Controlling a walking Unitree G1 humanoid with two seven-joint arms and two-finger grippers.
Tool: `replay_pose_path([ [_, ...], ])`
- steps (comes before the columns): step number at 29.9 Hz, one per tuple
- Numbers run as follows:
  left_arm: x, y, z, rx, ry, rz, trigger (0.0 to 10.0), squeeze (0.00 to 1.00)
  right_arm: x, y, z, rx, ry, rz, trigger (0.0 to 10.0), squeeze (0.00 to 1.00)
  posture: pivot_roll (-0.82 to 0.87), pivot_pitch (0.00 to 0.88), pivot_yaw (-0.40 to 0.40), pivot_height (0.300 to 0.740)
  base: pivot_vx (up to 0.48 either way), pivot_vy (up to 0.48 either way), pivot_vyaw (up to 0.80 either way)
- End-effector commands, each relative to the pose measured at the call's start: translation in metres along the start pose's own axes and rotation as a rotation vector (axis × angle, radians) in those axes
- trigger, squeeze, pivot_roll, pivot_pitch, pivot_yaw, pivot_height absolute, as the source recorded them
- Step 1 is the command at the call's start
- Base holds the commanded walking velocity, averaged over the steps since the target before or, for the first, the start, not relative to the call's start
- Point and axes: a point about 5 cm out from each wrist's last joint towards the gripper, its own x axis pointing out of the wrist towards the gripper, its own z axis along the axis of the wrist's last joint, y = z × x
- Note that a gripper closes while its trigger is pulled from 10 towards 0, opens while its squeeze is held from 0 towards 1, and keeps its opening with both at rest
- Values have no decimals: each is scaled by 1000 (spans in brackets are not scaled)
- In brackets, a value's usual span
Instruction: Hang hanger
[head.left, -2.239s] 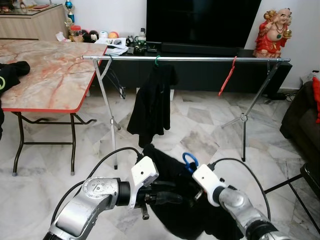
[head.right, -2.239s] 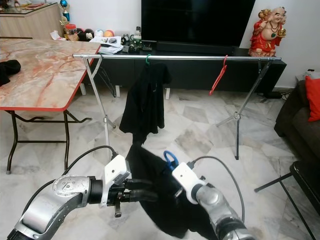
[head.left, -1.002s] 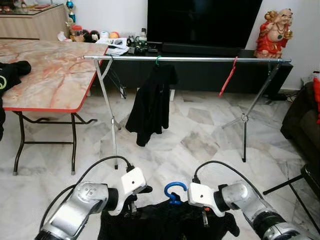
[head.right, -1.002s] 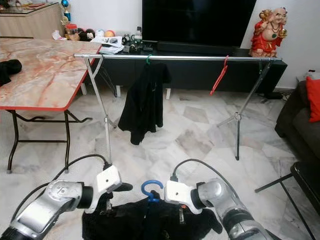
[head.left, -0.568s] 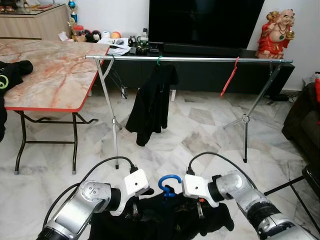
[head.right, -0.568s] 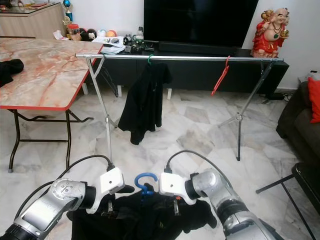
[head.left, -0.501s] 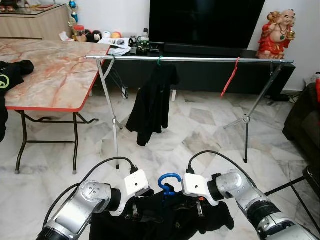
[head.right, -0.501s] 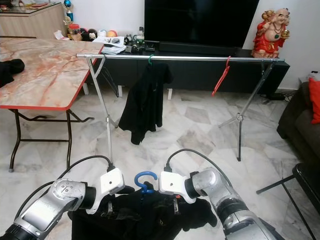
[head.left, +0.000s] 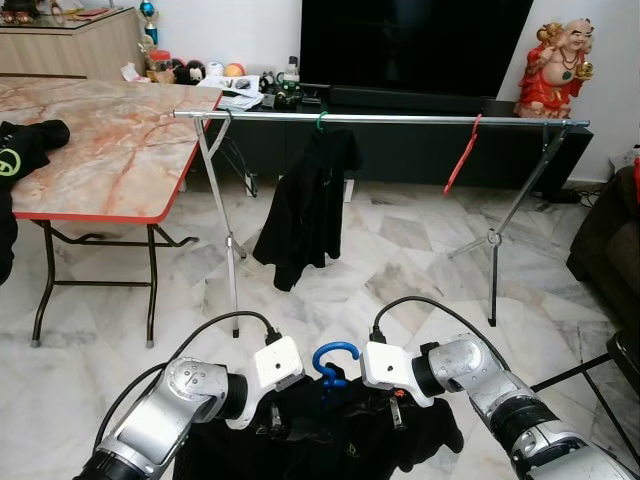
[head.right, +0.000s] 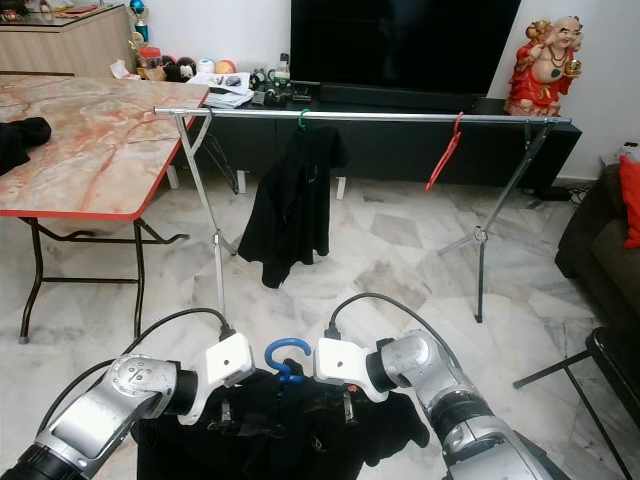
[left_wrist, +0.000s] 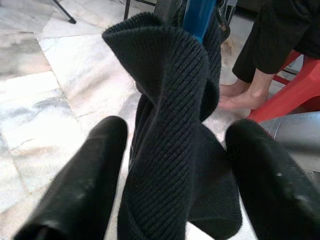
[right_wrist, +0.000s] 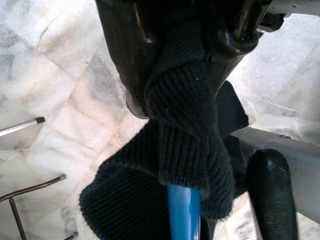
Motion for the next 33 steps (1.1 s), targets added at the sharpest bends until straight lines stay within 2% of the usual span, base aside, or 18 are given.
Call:
replay_pose_path([
  [1,2,1,3,11,6,-9,0,0,-7,-10,12,-31,-46,-41,0,0,153,0,-75,740,0,0,0],
  [16,4,1,6,15,-1,-15,0,0,-12,-18,21,-37,-75,-80,0,0,146,0,-70,740,0,0,0],
  [33,3,2,7,35,42,-3,0,0,-18,-24,28,-29,-118,-100,0,0,143,0,-67,740,0,0,0],
])
